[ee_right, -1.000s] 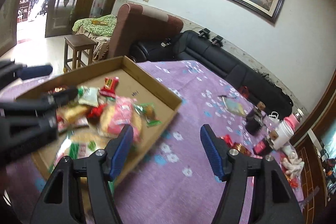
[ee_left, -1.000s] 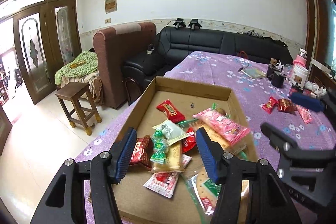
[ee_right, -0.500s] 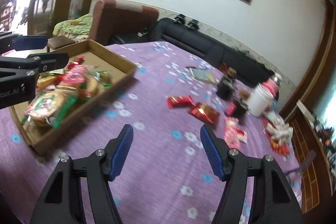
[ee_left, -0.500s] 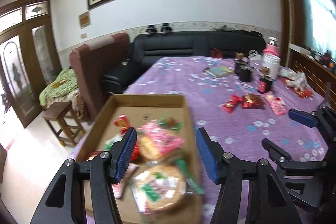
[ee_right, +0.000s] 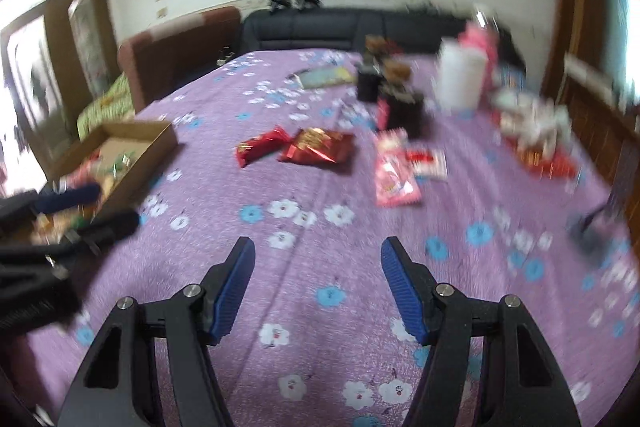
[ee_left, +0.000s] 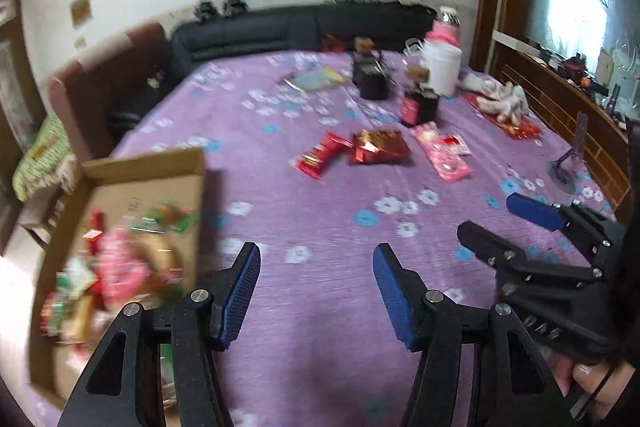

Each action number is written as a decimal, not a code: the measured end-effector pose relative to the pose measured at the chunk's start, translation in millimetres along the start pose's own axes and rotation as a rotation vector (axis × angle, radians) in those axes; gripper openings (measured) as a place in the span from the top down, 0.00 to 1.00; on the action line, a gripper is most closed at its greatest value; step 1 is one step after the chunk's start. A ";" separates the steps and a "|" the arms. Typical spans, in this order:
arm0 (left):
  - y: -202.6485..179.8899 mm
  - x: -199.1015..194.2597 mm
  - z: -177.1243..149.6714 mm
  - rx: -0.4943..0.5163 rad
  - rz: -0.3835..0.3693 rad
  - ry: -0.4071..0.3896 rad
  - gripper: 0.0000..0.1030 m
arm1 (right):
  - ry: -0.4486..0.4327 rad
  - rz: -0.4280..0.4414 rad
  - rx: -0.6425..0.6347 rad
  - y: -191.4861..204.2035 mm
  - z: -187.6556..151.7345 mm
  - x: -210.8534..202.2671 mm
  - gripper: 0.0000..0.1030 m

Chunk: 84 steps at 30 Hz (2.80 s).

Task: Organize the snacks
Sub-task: 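Move both tools back over the table toward the remaining snacks, then grasp a red candy with the left tool while the right tool grasps another pink candy bar, then lift the red candy and pink candy bar and carry them toward the box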

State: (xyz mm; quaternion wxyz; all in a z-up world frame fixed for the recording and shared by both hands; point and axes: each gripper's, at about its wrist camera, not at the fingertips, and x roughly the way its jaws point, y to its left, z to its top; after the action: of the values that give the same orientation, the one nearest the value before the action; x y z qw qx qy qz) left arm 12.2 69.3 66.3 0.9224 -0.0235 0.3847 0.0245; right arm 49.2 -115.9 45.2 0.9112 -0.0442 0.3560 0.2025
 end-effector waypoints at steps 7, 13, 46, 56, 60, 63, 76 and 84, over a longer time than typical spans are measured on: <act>-11.3 61.8 13.6 -0.031 -0.008 0.089 0.44 | 0.105 0.144 0.168 -41.5 5.0 8.7 0.61; -7.1 84.1 0.4 -0.022 0.011 0.087 0.75 | 0.140 0.124 0.189 -65.8 33.3 26.1 0.61; 20.4 84.9 5.5 -0.097 0.021 0.075 0.75 | 0.197 0.184 0.071 -34.1 23.3 84.2 0.77; 7.1 91.3 54.0 -0.053 0.099 0.120 0.40 | 0.204 0.282 0.164 -52.6 18.1 87.4 0.77; -2.6 109.1 87.2 0.012 0.181 0.091 0.31 | 0.207 0.302 0.186 -54.7 18.4 87.1 0.77; -2.1 135.8 101.5 0.032 0.170 0.142 0.31 | 0.212 0.324 0.211 -58.7 18.0 87.3 0.77; 2.4 159.7 83.7 -0.066 0.137 0.205 0.80 | 0.218 0.318 0.209 -57.5 18.3 85.2 0.77; -13.3 88.2 6.5 0.026 0.129 0.116 0.80 | 0.236 0.309 0.114 -26.9 17.6 82.5 0.77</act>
State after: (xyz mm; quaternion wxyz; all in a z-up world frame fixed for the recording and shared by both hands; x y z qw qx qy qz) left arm 79.7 58.7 8.5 0.8953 0.0119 0.4386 0.0774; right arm 125.9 -108.7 1.5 0.8221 0.0390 0.4739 0.3130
